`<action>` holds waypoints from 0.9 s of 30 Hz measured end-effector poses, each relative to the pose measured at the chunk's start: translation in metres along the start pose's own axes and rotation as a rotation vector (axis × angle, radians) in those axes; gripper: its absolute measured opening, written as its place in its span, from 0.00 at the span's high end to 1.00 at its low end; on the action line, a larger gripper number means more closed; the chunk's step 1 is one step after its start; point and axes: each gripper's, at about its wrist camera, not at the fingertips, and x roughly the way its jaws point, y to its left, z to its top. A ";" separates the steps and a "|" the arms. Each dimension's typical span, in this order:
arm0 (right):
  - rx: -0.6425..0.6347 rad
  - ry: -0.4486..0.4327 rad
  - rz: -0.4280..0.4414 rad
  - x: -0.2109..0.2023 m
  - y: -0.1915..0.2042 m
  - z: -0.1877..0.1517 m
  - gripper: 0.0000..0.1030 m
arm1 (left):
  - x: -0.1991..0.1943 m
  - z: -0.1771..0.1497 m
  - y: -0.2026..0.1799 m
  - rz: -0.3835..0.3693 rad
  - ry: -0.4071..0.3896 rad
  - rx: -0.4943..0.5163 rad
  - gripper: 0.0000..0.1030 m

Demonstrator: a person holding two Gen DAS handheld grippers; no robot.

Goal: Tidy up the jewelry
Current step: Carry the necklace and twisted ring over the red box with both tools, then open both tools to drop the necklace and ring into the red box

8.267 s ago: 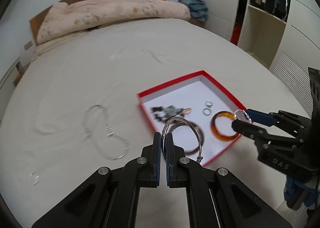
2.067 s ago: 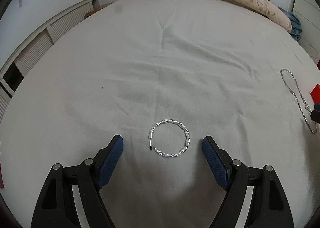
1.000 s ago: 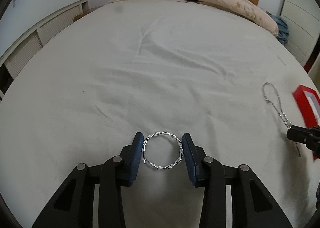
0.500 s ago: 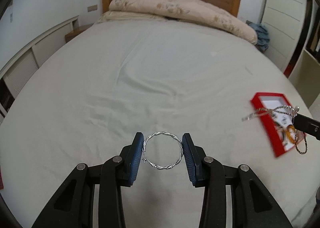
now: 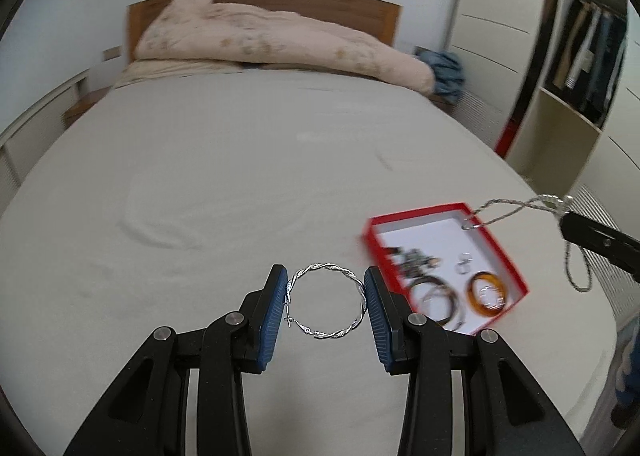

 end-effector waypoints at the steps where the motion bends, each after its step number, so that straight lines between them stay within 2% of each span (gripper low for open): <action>1: 0.005 -0.003 -0.016 0.000 -0.011 0.001 0.93 | 0.011 0.004 -0.015 -0.019 0.006 0.017 0.62; 6: 0.036 0.020 -0.088 0.019 -0.066 -0.007 0.93 | 0.057 0.010 -0.065 -0.075 0.047 0.074 0.62; 11: 0.071 0.062 -0.135 0.049 -0.111 -0.026 0.93 | 0.110 -0.003 -0.103 -0.099 0.122 0.123 0.62; 19: 0.131 0.139 -0.180 0.082 -0.148 -0.067 0.93 | 0.152 -0.023 -0.116 -0.054 0.185 0.161 0.62; 27: 0.147 0.181 -0.198 0.088 -0.154 -0.084 0.92 | 0.161 -0.033 -0.114 -0.027 0.211 0.167 0.62</action>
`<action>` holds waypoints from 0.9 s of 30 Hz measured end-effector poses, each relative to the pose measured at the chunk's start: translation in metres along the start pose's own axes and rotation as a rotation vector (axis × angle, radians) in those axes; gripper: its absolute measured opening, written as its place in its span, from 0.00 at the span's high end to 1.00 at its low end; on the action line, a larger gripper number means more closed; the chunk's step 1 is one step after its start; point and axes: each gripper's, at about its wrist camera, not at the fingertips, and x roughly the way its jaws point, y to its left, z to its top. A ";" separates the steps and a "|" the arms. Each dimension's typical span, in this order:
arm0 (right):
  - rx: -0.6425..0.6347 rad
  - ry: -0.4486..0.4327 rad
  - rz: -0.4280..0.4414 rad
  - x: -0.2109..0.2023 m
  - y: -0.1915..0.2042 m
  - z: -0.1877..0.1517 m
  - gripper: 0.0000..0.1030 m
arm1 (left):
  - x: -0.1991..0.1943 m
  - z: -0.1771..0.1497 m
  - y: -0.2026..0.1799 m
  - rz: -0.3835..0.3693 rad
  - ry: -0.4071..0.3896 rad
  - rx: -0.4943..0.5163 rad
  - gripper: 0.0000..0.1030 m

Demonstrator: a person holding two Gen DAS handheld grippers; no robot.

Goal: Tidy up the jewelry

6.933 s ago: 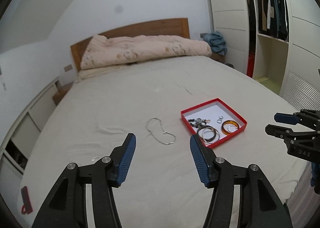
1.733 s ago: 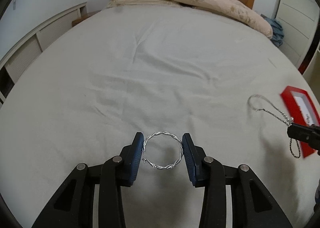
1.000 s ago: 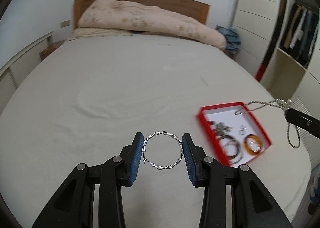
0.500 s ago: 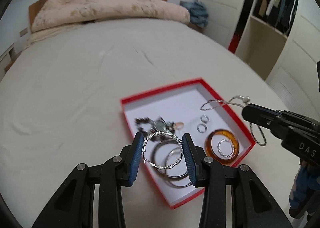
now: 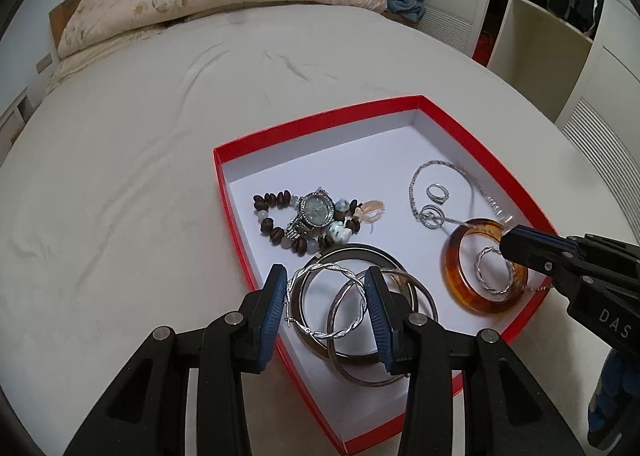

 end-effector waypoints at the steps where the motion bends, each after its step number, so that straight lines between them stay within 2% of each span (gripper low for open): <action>1: 0.002 0.005 -0.004 0.000 0.000 0.000 0.92 | 0.000 0.000 0.000 -0.002 0.002 0.000 0.61; 8: 0.016 0.019 -0.036 -0.008 -0.004 -0.005 0.91 | -0.007 -0.001 0.000 -0.011 0.006 -0.015 0.60; 11: 0.027 0.004 -0.042 -0.020 -0.005 -0.005 0.86 | -0.017 0.000 -0.001 -0.008 -0.009 -0.018 0.54; 16: 0.020 -0.032 -0.055 -0.046 0.006 -0.007 0.73 | -0.050 0.001 0.000 -0.003 -0.052 -0.032 0.44; 20: 0.009 -0.060 -0.063 -0.071 0.019 -0.008 0.72 | -0.080 -0.003 0.006 0.005 -0.081 -0.057 0.38; 27: -0.021 -0.104 -0.070 -0.116 0.048 -0.016 0.72 | -0.132 -0.015 0.018 0.033 -0.137 -0.094 0.36</action>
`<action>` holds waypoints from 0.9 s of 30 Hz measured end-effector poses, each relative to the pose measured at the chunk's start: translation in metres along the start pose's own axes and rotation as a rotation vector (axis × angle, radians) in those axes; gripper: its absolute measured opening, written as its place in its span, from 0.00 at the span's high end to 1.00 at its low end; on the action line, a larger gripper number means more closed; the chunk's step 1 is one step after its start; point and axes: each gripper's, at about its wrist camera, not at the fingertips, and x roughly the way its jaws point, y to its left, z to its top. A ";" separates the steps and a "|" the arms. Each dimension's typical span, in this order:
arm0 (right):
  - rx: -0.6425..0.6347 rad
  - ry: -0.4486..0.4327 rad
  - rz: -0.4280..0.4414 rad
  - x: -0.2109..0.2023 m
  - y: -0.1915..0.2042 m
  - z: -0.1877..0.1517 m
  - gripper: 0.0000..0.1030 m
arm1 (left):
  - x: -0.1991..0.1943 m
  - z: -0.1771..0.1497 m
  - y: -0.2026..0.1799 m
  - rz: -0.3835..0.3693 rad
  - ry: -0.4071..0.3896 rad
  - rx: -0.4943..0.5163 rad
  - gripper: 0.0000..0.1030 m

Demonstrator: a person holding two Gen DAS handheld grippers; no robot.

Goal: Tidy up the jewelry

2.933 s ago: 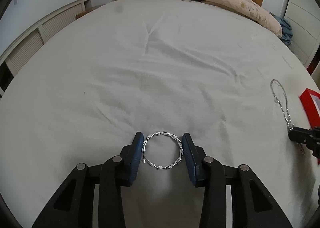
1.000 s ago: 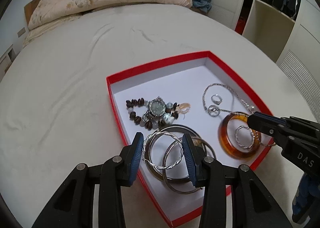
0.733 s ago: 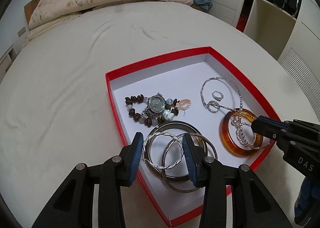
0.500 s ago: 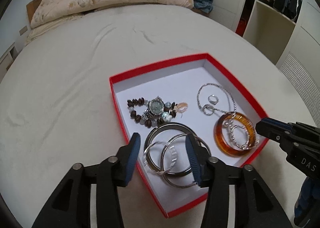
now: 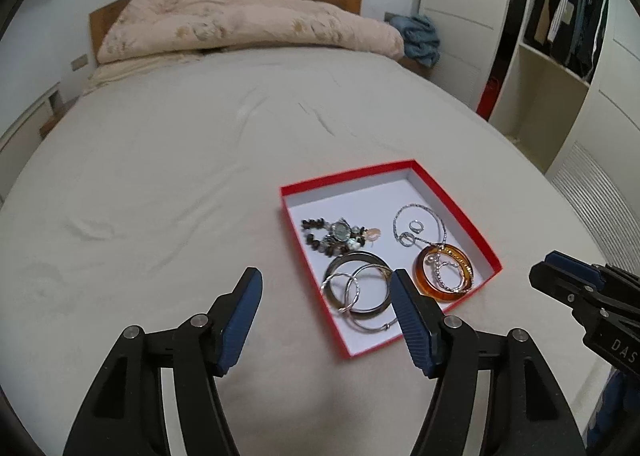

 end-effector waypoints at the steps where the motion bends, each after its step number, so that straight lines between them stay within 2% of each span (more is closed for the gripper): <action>1: -0.006 -0.006 -0.002 -0.006 0.004 -0.001 0.72 | -0.010 -0.002 0.002 0.005 -0.012 -0.004 0.35; 5: -0.041 -0.038 0.002 -0.034 0.026 -0.004 0.71 | -0.042 -0.010 0.006 0.039 -0.045 -0.010 0.34; 8: -0.065 -0.060 0.006 -0.055 0.043 -0.008 0.66 | -0.071 -0.018 0.013 0.073 -0.076 -0.019 0.27; 14: -0.103 -0.096 0.027 -0.092 0.077 -0.021 0.64 | -0.125 -0.038 0.028 0.126 -0.113 -0.006 0.26; 27: -0.178 -0.146 0.045 -0.143 0.145 -0.052 0.56 | -0.225 -0.090 0.067 0.238 -0.209 -0.046 0.22</action>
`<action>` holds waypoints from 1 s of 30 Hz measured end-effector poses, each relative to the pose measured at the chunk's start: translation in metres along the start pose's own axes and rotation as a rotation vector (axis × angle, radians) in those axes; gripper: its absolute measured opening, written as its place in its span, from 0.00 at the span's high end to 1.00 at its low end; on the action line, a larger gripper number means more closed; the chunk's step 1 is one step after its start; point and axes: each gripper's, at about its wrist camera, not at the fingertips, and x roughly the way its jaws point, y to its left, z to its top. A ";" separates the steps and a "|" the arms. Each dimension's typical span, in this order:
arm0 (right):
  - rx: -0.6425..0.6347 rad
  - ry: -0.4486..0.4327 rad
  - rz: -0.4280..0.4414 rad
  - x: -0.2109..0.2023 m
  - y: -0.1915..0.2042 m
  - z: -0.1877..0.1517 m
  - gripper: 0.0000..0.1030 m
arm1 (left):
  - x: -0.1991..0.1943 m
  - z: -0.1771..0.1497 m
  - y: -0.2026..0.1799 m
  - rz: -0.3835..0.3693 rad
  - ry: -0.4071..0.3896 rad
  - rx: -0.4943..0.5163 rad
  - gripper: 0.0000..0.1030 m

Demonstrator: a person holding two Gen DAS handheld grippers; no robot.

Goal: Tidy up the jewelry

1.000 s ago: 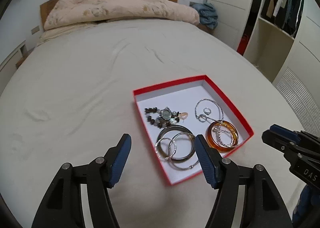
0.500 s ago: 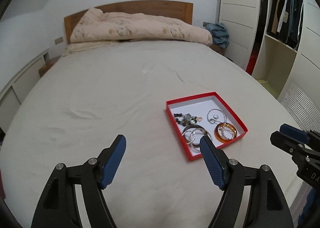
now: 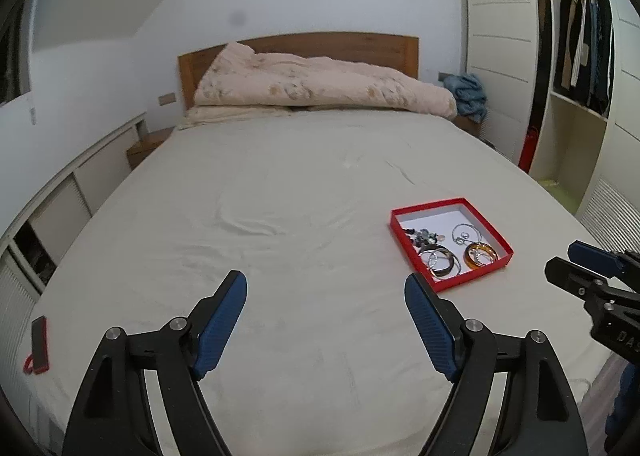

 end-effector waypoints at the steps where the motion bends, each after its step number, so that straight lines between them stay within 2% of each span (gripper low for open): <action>1: -0.006 -0.003 0.001 -0.002 0.004 -0.001 0.56 | -0.004 -0.002 0.003 0.007 -0.007 -0.002 0.21; 11: -0.009 0.010 0.031 -0.018 0.033 -0.019 0.53 | -0.056 -0.024 0.040 0.072 -0.062 -0.049 0.18; 30: -0.019 -0.018 -0.003 -0.054 0.044 -0.048 0.50 | -0.099 -0.049 0.055 0.118 -0.108 -0.072 0.10</action>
